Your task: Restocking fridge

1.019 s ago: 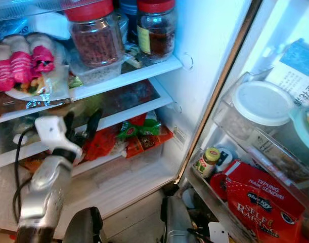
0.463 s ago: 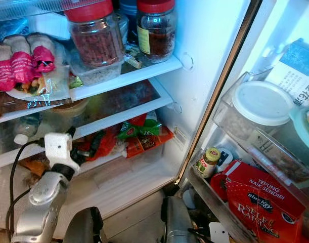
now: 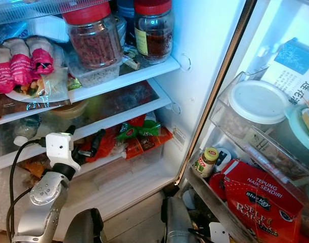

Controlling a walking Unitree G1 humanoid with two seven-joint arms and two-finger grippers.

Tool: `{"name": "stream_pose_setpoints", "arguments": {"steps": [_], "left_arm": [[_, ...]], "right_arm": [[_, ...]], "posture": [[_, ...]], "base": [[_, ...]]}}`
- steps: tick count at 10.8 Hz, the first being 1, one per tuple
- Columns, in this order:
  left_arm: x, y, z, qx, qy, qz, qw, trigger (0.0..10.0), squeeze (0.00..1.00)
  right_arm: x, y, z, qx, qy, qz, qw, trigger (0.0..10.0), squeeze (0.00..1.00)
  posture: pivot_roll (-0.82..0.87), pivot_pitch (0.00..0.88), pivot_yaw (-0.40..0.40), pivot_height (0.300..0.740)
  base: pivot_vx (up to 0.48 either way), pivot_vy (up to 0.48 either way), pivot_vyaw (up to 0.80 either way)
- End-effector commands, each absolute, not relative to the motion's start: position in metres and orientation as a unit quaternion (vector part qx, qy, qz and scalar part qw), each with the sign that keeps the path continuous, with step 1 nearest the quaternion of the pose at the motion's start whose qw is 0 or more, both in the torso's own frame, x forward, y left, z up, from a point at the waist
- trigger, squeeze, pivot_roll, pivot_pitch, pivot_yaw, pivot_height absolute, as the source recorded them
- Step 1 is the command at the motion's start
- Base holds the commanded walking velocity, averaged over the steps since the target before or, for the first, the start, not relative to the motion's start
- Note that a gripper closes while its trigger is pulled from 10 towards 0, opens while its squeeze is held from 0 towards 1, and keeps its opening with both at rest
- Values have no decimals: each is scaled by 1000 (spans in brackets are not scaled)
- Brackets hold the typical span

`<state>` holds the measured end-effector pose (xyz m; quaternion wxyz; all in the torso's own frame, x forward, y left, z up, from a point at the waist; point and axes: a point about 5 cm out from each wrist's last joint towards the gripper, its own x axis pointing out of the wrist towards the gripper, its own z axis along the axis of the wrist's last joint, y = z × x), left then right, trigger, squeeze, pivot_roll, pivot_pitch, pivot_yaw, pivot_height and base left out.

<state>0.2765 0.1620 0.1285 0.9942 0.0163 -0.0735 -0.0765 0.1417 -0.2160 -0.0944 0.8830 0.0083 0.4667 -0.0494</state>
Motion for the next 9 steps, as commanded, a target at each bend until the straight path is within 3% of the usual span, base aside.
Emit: {"name": "stream_pose_setpoints", "arguments": {"steps": [1,9], "left_arm": [[276,163,126,32,-70,-78,994,10000,0],[280,160,126,31,-75,-84,993,10000,0]], "right_arm": [[132,-212,-99,13,483,-46,874,10000,0],[131,-210,-100,16,484,-47,874,10000,0]], "posture": [[-208,88,13,583],[-215,74,21,583]], "base": [[-247,0,0],[-300,0,0]]}}
